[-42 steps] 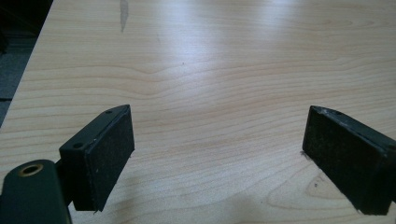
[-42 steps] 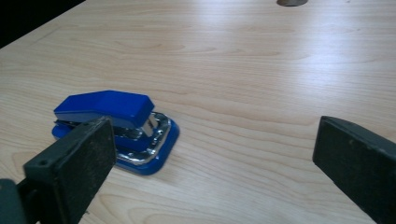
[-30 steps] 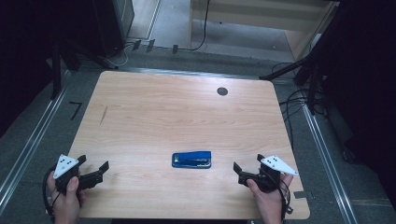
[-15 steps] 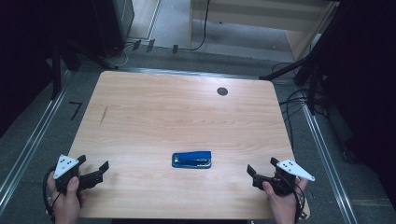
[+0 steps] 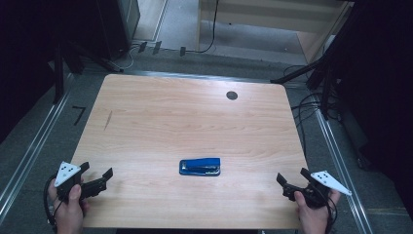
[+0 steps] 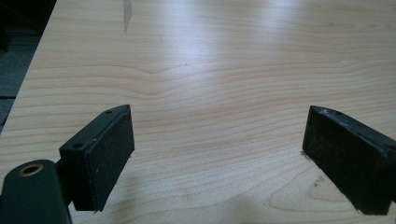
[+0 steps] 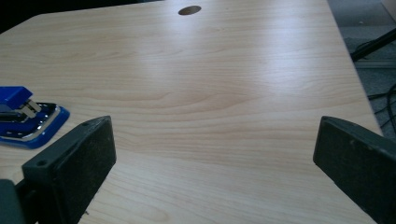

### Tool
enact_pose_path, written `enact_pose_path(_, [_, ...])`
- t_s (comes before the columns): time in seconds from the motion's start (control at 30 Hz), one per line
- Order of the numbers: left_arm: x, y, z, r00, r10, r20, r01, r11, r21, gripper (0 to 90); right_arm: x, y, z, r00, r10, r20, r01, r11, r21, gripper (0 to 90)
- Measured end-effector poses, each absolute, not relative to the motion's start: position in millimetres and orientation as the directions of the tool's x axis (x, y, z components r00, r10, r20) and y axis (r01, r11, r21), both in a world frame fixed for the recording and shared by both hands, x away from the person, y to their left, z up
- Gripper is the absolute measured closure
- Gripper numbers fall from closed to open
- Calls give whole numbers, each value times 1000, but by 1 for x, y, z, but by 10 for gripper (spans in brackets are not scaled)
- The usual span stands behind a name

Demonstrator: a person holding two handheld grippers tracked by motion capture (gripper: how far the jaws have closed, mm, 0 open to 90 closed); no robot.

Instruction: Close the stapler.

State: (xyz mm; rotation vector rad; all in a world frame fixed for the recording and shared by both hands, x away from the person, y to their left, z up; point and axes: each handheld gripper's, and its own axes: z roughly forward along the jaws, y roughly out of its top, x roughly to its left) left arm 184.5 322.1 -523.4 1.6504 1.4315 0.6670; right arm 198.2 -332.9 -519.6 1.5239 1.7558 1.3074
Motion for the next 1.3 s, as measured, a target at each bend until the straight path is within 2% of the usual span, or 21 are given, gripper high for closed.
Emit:
enact_pose_path(0.8, [184,322,-523,213,968,-129,524,-2,852,94,176,-386,-543,-227,943,245,510,-99,855,2])
enact_pose_path(1.3, [184,323,-523,219,967,-131,526,-3,851,94,177,-383,-553,-219,948,232,531,-84,843,5])
